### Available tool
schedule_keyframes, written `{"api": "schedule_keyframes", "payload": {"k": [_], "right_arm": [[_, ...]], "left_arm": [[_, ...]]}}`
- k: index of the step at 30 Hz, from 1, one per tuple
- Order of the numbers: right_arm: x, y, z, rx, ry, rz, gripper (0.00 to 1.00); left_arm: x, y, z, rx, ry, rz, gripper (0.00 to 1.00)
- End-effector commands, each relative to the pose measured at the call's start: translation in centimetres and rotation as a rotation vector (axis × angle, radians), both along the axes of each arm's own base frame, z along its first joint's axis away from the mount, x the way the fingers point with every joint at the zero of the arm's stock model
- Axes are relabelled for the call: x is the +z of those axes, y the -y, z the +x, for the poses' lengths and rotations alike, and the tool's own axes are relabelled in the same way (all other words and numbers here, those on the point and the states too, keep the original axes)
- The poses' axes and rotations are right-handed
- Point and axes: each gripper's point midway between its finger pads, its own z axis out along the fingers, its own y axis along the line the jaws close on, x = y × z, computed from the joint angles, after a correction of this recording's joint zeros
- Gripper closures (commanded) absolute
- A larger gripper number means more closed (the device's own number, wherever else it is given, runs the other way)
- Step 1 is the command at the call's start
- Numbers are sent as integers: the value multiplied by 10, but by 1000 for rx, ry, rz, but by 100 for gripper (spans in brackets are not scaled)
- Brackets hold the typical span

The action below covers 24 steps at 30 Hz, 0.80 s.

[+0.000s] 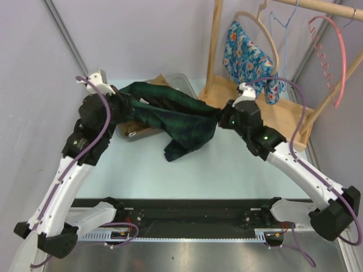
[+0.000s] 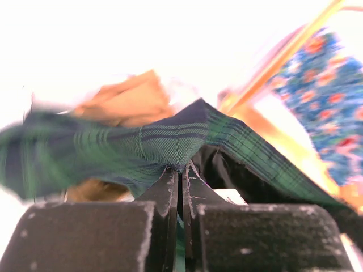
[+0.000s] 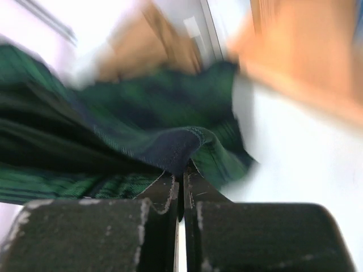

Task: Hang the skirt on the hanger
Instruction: Move the skirt to the center of the board

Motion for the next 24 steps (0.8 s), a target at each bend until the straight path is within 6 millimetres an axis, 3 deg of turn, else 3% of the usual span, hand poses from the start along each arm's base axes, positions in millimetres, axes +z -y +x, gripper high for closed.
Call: {"api": "schedule_keyframes", "payload": {"k": [1,6,9,12,16,19,21,22,23,24], "right_arm": [[129,40,3,-89,373,69,100],[190,64,-27,-96,527,117,100],[211,77,-46,-102,571,137,100],[225,88,-60,-112,605,147,100],[227,98,-67,-130,601,124,100],[213,93,-62,-120,549,104,100],[197,83,-56,-91,492,89,100],[176,76,-49,-80,420,62,100],[164,73,-45,-81,379,45,100],[146,71,-43,-75,318,11,100]], "left_arm": [[90,-16,-32,-28,268,-14,100],[138,-21,-70,-94,390,-9,100],[150,-17,-88,-149,418,-35,100],[153,-19,-103,-170,435,-52,100],[157,-14,-118,-231,450,-57,100],[140,-11,-110,-225,401,-60,100],[110,-5,-96,-226,321,-59,100],[99,-1,-91,-229,300,-72,100],[68,3,-82,-227,242,-67,100],[54,4,-77,-217,214,-75,100]]}}
